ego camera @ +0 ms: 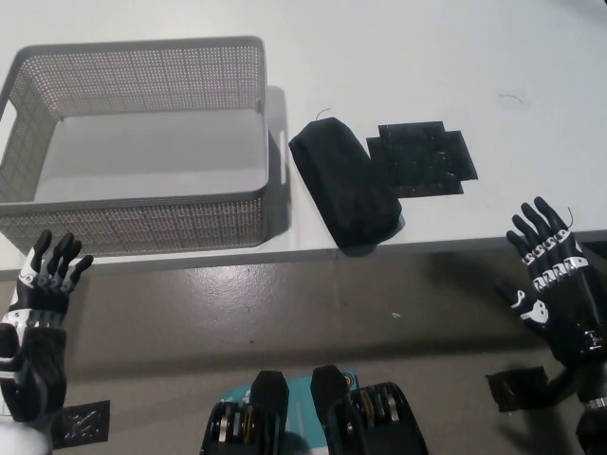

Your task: Use the right hand to push the pencil case on the right hand side to the container on the left side

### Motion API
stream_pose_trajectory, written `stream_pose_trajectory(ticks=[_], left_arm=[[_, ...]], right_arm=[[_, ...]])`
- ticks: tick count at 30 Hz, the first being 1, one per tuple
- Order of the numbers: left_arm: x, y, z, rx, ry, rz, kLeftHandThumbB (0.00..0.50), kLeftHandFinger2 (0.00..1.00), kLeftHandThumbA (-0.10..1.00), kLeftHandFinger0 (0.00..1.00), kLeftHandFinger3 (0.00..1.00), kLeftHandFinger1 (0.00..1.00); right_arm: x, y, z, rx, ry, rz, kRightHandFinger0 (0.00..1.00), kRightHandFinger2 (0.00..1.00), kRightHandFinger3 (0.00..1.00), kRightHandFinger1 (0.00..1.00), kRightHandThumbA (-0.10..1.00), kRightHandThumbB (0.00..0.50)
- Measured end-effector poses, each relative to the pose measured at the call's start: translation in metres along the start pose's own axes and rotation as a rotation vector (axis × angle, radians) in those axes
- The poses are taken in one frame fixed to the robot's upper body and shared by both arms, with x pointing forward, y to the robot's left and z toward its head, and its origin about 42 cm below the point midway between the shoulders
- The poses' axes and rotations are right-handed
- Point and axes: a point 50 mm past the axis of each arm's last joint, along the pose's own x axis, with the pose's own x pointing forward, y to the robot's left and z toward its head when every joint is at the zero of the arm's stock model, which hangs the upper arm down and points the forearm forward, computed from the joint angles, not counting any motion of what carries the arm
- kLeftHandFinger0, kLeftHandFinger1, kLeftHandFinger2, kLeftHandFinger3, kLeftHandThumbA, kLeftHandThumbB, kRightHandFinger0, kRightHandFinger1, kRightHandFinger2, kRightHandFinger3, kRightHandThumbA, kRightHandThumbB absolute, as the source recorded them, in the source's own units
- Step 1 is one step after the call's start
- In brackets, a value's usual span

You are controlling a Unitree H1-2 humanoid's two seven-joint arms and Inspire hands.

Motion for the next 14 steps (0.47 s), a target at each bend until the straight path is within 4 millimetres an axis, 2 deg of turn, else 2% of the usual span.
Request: stream_pose_trajectory(ticks=[7,9,14], left_arm=[[0.0008,0.0006,-0.0005,0.003,0.000,0.000,0.371,1.00,1.00,1.00,1.00,1.00],[0.0004,0.0009,-0.0014,0.003,0.004,0.001,0.357,1.00,1.00,1.00,1.00,1.00],[-0.0016,0.0024,-0.0061,0.007,0.024,0.005,0.364,1.00,1.00,1.00,1.00,1.00]], right_arm=[[0.0004,0.0002,0.0021,-0.001,-0.008,0.001,1.00,1.00,1.00,1.00,1.00,0.271],[0.0007,0.0005,0.0040,-0.003,-0.014,0.002,1.00,1.00,1.00,1.00,1.00,0.274],[0.0010,0.0003,0.0067,-0.007,-0.023,0.004,1.00,1.00,1.00,1.00,1.00,0.262]])
